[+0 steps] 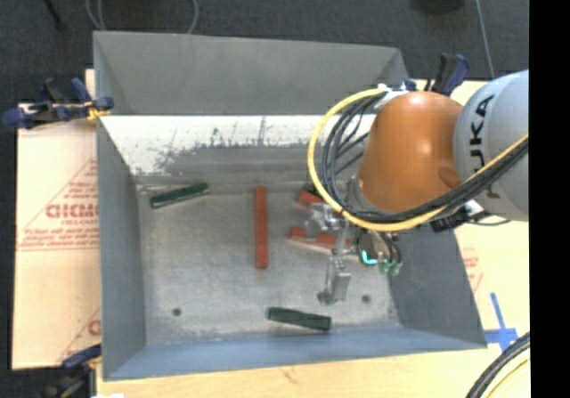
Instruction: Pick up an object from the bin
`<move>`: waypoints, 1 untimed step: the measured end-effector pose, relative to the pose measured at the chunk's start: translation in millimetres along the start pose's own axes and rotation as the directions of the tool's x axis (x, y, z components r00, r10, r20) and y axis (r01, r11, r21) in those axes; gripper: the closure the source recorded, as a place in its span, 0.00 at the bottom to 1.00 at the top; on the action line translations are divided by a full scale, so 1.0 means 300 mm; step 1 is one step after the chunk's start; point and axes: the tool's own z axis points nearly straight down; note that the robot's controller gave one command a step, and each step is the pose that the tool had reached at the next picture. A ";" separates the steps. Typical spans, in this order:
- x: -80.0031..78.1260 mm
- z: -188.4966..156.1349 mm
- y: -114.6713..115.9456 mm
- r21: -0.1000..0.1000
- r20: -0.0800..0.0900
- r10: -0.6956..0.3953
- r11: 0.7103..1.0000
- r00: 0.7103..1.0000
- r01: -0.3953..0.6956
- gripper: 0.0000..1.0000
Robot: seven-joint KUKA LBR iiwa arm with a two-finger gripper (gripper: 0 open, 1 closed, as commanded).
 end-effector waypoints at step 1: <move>0.054 0.423 0.058 0.001 0.014 -0.106 0.994 0.994 0.106 0.00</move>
Offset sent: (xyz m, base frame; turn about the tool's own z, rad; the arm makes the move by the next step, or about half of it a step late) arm -0.0193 0.0179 -0.1253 -0.1091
